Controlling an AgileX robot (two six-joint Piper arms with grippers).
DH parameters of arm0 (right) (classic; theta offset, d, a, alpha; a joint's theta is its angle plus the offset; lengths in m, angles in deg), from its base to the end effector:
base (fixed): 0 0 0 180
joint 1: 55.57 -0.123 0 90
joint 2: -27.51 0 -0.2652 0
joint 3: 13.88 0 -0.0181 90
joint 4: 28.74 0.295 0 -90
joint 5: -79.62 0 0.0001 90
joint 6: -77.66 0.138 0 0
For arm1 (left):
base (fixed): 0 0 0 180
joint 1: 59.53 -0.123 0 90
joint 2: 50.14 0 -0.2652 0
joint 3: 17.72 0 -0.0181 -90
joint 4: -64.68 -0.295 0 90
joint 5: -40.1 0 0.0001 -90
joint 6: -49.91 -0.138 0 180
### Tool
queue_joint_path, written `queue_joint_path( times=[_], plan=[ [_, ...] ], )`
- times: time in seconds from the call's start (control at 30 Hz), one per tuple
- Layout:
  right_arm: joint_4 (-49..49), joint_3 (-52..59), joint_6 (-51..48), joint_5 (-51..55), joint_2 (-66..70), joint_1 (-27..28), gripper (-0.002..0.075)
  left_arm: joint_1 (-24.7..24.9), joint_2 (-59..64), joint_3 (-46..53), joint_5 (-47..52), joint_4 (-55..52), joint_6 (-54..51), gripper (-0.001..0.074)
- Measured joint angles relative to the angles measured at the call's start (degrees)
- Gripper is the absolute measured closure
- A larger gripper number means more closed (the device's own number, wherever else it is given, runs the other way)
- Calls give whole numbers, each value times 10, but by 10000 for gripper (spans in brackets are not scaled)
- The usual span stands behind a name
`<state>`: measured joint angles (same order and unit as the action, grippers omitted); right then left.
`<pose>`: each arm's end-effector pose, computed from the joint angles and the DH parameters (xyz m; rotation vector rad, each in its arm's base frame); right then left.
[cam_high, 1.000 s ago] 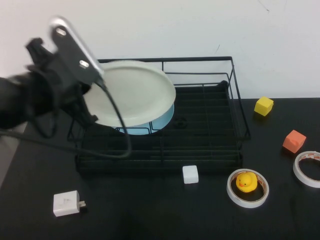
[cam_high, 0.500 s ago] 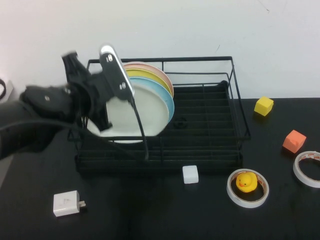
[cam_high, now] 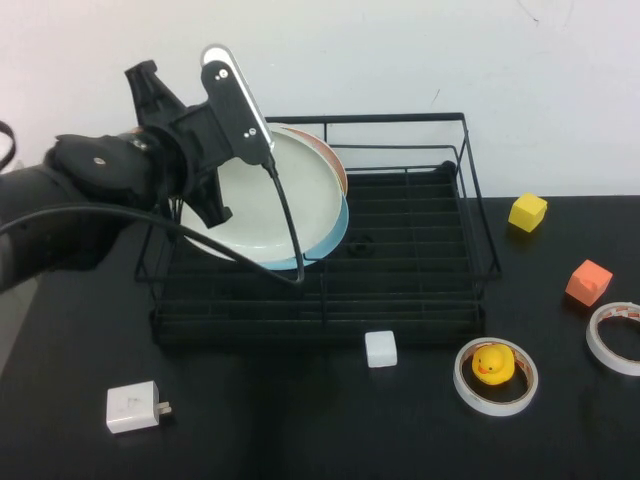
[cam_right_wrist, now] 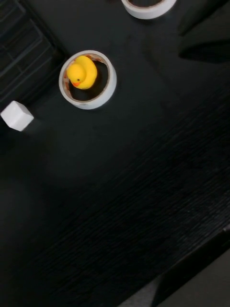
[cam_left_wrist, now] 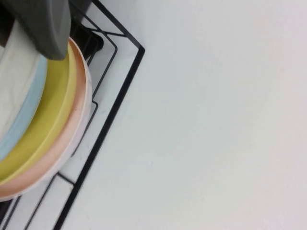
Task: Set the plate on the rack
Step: Place the plate on the rack
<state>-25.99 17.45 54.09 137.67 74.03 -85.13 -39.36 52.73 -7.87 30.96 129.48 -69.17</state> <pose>0.1695 0.1026 0.2962 -1.0519 2.1275 0.1107 0.4456 -0.1426 0.2402 1.0920 1.5945 0.5417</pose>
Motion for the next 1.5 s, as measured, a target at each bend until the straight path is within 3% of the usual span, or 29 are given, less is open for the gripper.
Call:
queue_joint_path(
  times=[0.9, 1.3, 1.5],
  plan=[
    [-40, 0, 25, -53, 0, 0, 728, 0, 82, -75, -66, -70, 91, 734],
    [-55, 0, 25, -81, 0, 0, 728, 0, 86, -75, -122, -186, 301, 734],
    [-64, 0, 25, -81, 0, 0, 728, 0, 86, -75, -122, -194, 338, 734]
  ],
)
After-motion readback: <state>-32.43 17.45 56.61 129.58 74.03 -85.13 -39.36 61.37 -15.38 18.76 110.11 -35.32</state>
